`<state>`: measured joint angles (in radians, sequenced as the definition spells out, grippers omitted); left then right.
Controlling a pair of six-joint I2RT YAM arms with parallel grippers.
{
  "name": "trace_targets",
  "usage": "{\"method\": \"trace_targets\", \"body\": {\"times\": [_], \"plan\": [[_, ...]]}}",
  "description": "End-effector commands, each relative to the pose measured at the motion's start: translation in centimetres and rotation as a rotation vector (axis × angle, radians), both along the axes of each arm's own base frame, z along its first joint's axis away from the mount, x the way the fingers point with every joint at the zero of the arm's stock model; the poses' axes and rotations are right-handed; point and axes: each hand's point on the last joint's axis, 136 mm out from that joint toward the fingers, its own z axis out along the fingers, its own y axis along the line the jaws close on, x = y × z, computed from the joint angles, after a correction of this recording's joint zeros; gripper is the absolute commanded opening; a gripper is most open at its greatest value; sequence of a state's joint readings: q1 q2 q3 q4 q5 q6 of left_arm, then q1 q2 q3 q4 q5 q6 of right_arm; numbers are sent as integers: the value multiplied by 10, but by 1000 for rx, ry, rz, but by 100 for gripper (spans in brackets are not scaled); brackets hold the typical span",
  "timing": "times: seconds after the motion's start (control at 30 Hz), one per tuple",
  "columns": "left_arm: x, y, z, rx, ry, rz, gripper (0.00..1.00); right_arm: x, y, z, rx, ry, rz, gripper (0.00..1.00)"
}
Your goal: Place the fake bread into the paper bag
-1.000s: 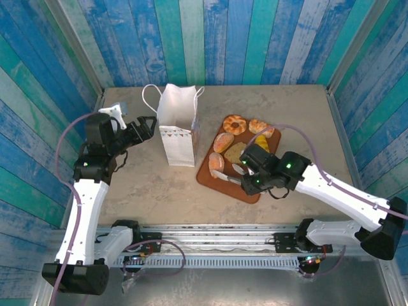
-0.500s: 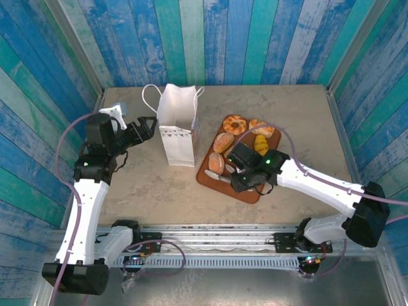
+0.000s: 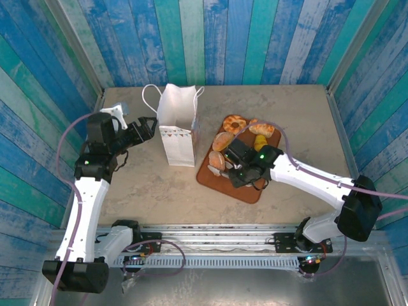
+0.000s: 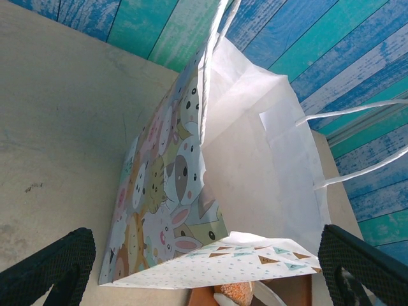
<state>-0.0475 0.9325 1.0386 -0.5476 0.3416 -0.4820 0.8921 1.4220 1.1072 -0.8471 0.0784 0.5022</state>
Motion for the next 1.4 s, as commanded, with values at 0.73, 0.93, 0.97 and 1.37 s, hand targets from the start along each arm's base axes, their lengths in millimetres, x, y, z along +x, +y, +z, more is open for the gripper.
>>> {"method": "trace_targets", "body": {"times": [0.73, 0.93, 0.97, 1.37], "plan": [[-4, 4, 21, 27, -2, 15, 94, -21, -46, 52, 41, -117, 1, 29], [-8, 10, 22, 77, 33, 26, 94, -24, -52, 77, 78, -168, 18, 27], [-9, 11, 24, 76, 28, 31, 94, -25, -55, 77, 66, -168, 18, 27], [-12, 12, 51, 102, 6, 24, 94, -31, -71, 85, 59, -192, -8, 27]]}}
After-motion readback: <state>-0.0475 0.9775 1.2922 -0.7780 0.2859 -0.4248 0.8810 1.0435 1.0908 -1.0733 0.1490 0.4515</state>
